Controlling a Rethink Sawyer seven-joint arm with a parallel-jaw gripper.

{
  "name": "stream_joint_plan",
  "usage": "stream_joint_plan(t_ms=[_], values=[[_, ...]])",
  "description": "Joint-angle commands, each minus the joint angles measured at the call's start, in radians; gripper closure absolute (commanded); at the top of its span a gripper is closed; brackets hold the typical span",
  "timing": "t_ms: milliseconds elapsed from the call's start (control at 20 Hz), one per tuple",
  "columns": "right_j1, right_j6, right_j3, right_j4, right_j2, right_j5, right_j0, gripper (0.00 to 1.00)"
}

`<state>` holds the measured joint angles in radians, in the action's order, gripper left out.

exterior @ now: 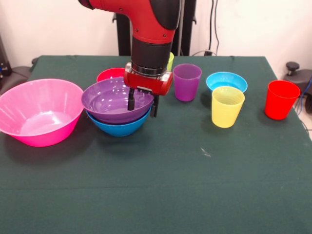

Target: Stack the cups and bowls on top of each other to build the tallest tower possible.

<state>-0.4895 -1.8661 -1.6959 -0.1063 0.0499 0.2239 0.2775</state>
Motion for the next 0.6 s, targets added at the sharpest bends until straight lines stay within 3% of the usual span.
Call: stream_joint_plan(t_ms=[50,300,600], values=[[0.144,-0.072,0.036,-0.031,-0.113,-0.059,0.016,0.00],[0.092,-0.039,-0.003,-0.036,-0.149,-0.011,0.044,0.00],[0.092,0.008,-0.051,-0.056,-0.270,-0.024,0.139,0.00]])
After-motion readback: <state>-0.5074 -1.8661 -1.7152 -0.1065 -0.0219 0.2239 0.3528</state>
